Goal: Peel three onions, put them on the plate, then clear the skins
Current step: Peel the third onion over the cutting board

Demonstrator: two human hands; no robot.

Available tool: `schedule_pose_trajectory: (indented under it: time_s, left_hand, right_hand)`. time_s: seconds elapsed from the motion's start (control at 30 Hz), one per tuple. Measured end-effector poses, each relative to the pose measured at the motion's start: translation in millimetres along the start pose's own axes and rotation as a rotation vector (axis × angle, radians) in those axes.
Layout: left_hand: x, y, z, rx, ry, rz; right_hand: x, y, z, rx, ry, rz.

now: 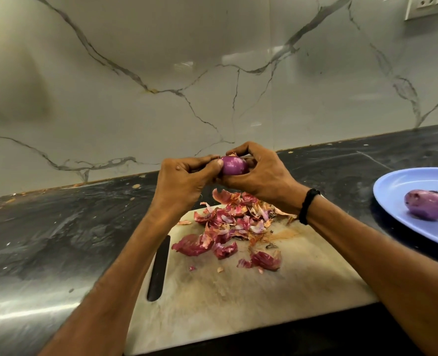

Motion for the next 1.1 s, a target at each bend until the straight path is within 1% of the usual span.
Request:
schedule_pose_trajectory:
  time_s: [0.2, 0.3, 0.4, 0.5, 0.67, 0.8, 0.9, 0.97, 1.0, 1.07, 1.1]
  left_hand:
    - [-4.7, 7.4, 5.7, -0.255, -0.042, -0.149]
    - [-4.0, 4.9, 5.4, -0.282, -0.028, -0.129]
    - [-1.8, -5.7, 6.8, -0.22, 0.016, -0.01]
    - [3.0, -14.4, 9.8, -0.074, 0.092, 0.129]
    - [8.5, -31.7, 10.6, 0.118, 0.177, 0.35]
    - [19.3, -43.9, 7.8, 0.324, 0.288, 0.538]
    - [21.7, -52.9, 16.3, 0.412, 0.405, 0.588]
    - [20.4, -53.1, 26.1, 0.345, 0.429, 0.567]
    - [19.7, -52.4, 29.0, 0.284, 0.404, 0.553]
    - [19.6, -49.7, 29.1, 0.132, 0.296, 0.535]
    - [19.0, -49.0, 29.4, -0.003, 0.216, 0.518]
  right_hand:
    - [2.1, -3.2, -2.7, 0.076, 0.002, 0.048]
    - [2.8, -1.5, -7.4, 0.121, -0.016, 0.066]
    - [2.6, 2.1, -12.0, 0.149, -0.035, 0.057]
    - [2.5, -0.2, -14.0, 0.103, -0.074, 0.043]
    - [2.7, 1.2, -16.0, -0.063, -0.167, -0.025]
    - [2.0, 3.4, -18.1, -0.158, -0.206, -0.064]
    - [3.9, -0.1, -19.2, -0.354, -0.271, -0.089]
    - [2.8, -0.2, -19.6, -0.446, -0.294, -0.112]
    - [2.1, 0.8, -19.3, -0.452, -0.29, -0.118]
    - [0.7, 3.5, -18.4, -0.431, -0.274, -0.119]
    - [0.4, 4.4, -18.3, -0.413, -0.267, -0.114]
Point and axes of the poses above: each hand's wrist, its own x-axis away from the middle knuckle, its own z-axis out of the back of the hand, y = z × x, the point moved 9 cm from there along -x, towards the middle knuckle, and after that the axes turned 12 degrees about -z, right-handed, at the moved point
